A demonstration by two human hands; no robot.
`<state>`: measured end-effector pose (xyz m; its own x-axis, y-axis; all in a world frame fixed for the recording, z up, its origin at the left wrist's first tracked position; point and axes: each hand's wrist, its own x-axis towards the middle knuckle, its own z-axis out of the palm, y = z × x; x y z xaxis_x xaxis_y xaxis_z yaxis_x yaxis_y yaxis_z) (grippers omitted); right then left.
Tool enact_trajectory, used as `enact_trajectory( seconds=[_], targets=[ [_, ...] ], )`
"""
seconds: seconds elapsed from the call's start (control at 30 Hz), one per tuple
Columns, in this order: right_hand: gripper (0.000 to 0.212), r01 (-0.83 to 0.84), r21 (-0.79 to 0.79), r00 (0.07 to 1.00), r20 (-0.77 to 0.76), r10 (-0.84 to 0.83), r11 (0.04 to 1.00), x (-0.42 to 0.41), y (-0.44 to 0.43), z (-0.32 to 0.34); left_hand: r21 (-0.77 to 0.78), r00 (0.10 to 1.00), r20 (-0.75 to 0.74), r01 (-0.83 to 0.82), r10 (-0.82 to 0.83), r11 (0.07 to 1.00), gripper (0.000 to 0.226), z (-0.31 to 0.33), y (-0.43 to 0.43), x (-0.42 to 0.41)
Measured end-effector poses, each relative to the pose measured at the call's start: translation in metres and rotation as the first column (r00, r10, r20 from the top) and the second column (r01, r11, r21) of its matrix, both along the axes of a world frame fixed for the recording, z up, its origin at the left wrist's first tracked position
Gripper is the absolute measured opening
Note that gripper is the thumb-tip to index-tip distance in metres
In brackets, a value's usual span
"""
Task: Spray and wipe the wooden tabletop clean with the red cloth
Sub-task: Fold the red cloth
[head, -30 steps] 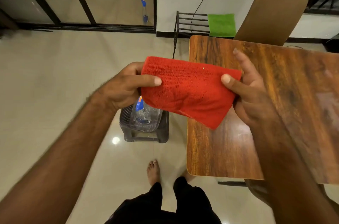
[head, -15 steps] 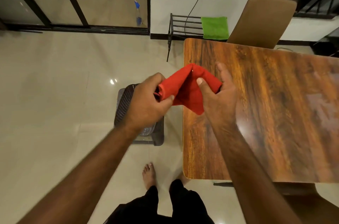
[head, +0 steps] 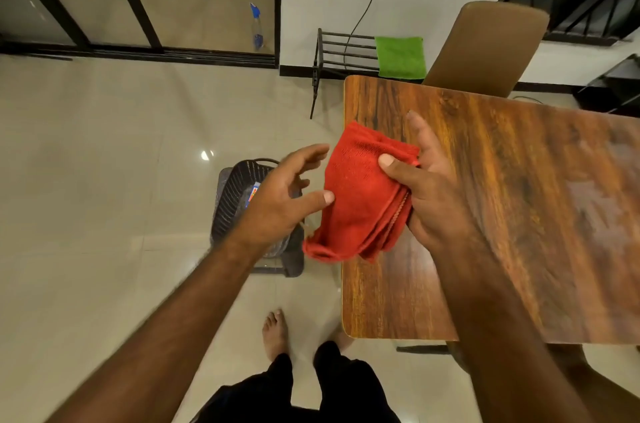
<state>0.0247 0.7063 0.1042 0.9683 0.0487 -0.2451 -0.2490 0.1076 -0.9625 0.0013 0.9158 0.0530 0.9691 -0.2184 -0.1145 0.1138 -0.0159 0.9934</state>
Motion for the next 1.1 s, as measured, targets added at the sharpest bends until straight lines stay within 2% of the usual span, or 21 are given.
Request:
enact_trajectory(
  seconds=[0.1,0.2,0.27,0.33,0.4,0.5,0.73,0.8,0.87,0.93,1.03,1.1],
  targets=[
    [0.088,-0.005,0.126,1.0,-0.014,0.007,0.992,0.006,0.002,0.009,-0.259,0.988,-0.109,0.077,-0.109,0.963,0.063,-0.001,-0.003,-0.001],
    [0.083,0.054,0.208,0.997,-0.058,-0.043,0.977,0.008,0.003,0.004,-0.346,0.993,-0.105,0.019,-0.059,0.938,0.073,0.005,-0.012,-0.005],
    [0.075,0.053,0.194,0.989,-0.144,-0.025,0.98,0.001,0.006,-0.011,-0.316,0.994,-0.105,-0.076,0.044,0.946,0.074,0.008,-0.016,-0.007],
    [0.078,0.083,0.182,0.968,-0.247,-0.036,0.98,-0.014,0.008,-0.03,-0.246,0.983,-0.088,-0.179,0.162,0.953,0.065,0.005,-0.018,-0.009],
    [0.088,0.136,0.188,0.942,-0.329,-0.068,0.973,-0.025,0.01,-0.045,-0.195,0.976,-0.068,-0.216,0.207,0.957,0.053,-0.002,-0.018,-0.009],
    [0.096,0.123,0.206,0.948,-0.315,-0.053,0.971,-0.029,0.008,-0.054,-0.141,0.988,-0.058,-0.149,0.142,0.979,0.05,-0.015,-0.016,-0.01],
    [0.097,0.252,0.146,0.941,-0.27,-0.207,0.957,0.004,-0.011,-0.06,-0.132,0.976,-0.181,0.1,-0.123,0.986,0.082,-0.021,-0.03,-0.009],
    [0.097,0.269,0.156,0.934,-0.283,-0.217,0.951,0.011,-0.016,-0.062,-0.132,0.971,-0.173,0.144,-0.166,0.981,0.088,-0.021,-0.037,-0.005],
    [0.096,0.278,0.192,0.92,-0.335,-0.204,0.941,0.015,-0.021,-0.063,-0.054,0.966,-0.148,0.208,-0.214,0.977,0.097,-0.02,-0.04,0.001],
    [0.085,0.303,0.238,0.888,-0.42,-0.184,0.923,0.018,-0.026,-0.065,0.162,0.961,-0.096,0.272,-0.259,0.949,0.106,-0.019,-0.044,0.007],
    [0.053,0.226,0.302,0.828,-0.56,-0.02,0.926,0.026,-0.031,-0.063,0.51,0.966,-0.002,0.223,-0.258,0.831,0.11,-0.021,-0.053,0.015],
    [0.055,0.152,0.326,0.775,-0.625,0.092,0.933,0.028,-0.036,-0.067,0.701,0.961,0.105,0.112,-0.258,0.704,0.106,-0.025,-0.055,0.017]
  ],
)
